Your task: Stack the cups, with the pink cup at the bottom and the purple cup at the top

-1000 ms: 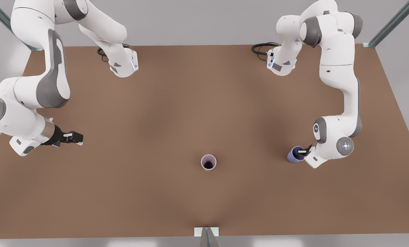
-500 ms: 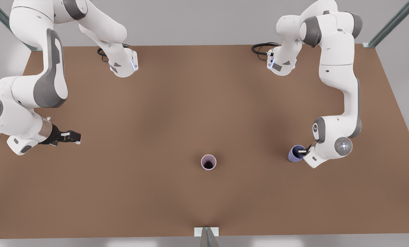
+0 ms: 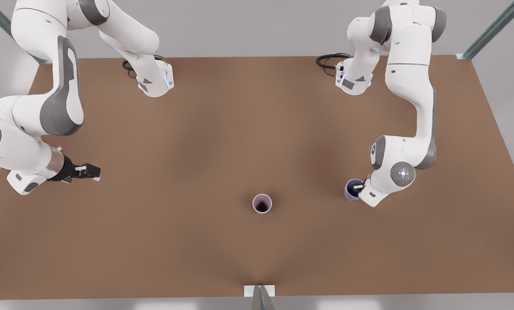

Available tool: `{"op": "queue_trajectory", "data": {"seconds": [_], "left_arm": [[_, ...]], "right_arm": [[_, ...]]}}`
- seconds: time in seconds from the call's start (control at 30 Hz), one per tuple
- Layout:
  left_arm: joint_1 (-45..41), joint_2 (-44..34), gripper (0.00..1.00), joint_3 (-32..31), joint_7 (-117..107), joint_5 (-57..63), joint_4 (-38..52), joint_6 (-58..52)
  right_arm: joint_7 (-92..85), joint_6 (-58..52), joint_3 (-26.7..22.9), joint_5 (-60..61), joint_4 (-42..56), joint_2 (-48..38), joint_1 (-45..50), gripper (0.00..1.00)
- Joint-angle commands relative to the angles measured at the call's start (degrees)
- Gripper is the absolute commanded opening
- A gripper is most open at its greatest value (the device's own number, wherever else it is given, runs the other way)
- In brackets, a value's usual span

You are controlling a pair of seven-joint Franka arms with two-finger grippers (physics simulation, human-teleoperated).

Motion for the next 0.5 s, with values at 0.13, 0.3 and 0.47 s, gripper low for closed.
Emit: {"op": "queue_trajectory", "data": {"seconds": [0.13,0.3,0.47], "left_arm": [[-5.3,0.2,0.21,0.0,-10.7,-4.3,6.3,-9.1],[-6.8,0.5,0.21,-4.2,-16.9,-7.2,14.8,-13.4],[-8.8,3.9,0.21,-6.5,-18.5,-10.0,22.2,-12.4]], "right_arm": [[-0.1,0.0,-0.1,0.2,0.0,0.0,-0.6,1.0],[0.0,0.0,0.1,-0.1,0.0,-0.1,-0.5,1.0],[0.0,-0.8,0.0,0.0,0.4,0.0,-0.5,1.0]]}}
